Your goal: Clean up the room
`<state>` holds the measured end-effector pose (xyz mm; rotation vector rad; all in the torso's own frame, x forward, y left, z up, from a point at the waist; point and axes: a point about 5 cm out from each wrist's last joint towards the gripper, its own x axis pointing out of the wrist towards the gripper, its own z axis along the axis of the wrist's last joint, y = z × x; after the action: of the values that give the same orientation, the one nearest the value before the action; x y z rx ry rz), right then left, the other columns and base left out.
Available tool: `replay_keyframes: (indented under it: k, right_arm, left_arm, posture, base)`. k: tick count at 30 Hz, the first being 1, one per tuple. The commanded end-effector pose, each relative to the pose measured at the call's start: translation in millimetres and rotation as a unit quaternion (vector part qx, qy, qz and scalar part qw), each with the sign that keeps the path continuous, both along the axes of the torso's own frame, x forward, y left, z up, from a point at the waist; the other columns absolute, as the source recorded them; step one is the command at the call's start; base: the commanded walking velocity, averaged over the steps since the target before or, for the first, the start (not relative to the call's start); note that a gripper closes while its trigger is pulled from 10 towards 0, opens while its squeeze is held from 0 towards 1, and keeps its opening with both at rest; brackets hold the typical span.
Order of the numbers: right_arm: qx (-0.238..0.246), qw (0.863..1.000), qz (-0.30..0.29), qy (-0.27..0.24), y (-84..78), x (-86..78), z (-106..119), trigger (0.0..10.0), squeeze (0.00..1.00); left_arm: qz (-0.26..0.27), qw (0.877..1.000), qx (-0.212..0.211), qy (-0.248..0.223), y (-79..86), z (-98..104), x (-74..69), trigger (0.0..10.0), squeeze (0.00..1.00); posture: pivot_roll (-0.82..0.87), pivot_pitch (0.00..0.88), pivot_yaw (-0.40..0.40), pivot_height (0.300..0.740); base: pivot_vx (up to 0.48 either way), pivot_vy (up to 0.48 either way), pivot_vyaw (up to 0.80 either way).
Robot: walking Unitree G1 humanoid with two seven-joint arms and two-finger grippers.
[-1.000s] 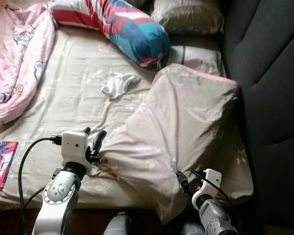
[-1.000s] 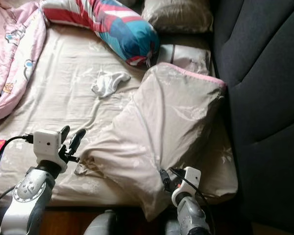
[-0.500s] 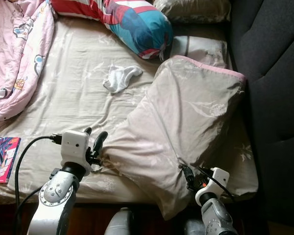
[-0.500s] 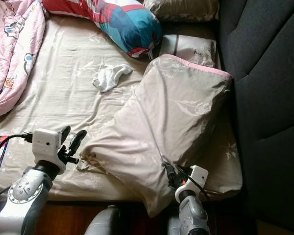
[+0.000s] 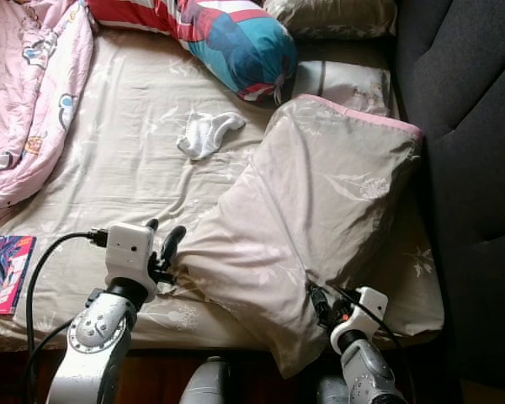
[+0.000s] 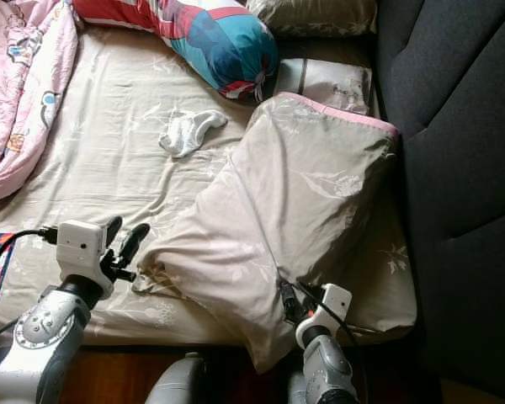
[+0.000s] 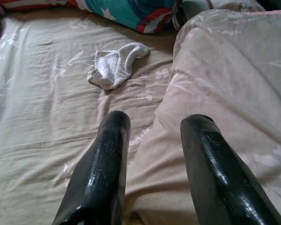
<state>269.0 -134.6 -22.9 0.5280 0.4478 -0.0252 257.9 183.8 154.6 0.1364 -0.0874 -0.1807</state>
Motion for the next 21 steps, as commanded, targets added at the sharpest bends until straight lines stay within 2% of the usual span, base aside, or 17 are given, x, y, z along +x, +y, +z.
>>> replay_keyframes:
  k: [1,21]
  right_arm:
    - [0.009,0.999,0.016,0.044,11.1,-19.5,-16.8,0.0,0.00]
    - [-0.005,0.999,0.010,0.040,8.6,-12.5,-12.1,0.0,0.00]
  left_arm:
    - [0.007,1.000,0.008,0.009,5.8,-1.2,-4.6,10.0,0.00]
    - [0.005,1.000,0.010,0.011,5.6,-5.0,-0.3,10.0,0.00]
  posture:
    - [0.20,0.387,0.091,0.740]
    - [0.19,0.342,0.086,0.740]
  base:
    - [0.000,0.000,0.00]
    - [0.000,0.000,0.00]
